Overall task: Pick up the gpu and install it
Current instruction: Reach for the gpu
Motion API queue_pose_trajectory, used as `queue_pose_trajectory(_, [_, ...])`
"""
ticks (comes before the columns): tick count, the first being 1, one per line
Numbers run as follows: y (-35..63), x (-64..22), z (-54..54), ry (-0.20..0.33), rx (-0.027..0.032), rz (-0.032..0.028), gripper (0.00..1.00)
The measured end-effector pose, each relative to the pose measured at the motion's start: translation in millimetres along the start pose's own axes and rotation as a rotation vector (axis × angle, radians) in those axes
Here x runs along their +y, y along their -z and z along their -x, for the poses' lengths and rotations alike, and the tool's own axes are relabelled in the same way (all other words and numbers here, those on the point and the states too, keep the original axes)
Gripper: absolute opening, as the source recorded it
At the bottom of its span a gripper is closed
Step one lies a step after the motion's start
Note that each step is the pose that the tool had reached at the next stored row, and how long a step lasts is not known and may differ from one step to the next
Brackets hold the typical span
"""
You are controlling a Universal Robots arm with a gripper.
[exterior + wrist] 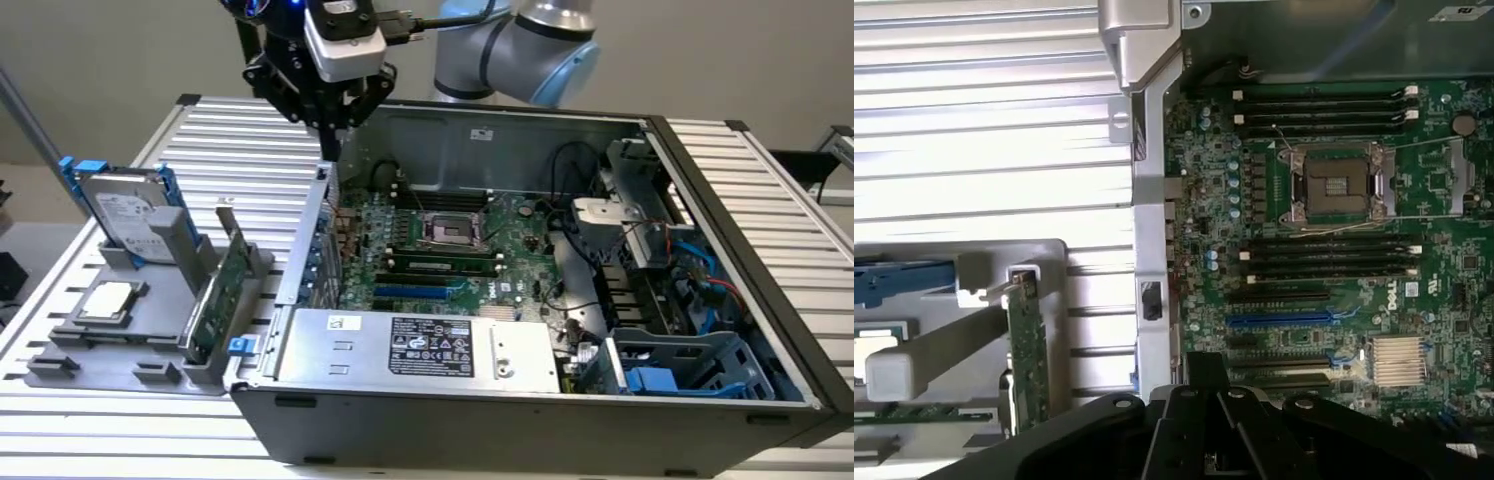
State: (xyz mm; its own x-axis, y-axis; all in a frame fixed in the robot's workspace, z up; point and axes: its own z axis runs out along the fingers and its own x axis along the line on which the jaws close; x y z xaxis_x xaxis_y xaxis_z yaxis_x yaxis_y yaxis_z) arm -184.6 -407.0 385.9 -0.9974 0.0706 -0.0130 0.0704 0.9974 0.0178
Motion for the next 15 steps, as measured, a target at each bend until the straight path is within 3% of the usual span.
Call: queue_pose_trajectory(15, [-10.2,-13.0,-62.3,0.0,0.0019,-0.0086,0.11])
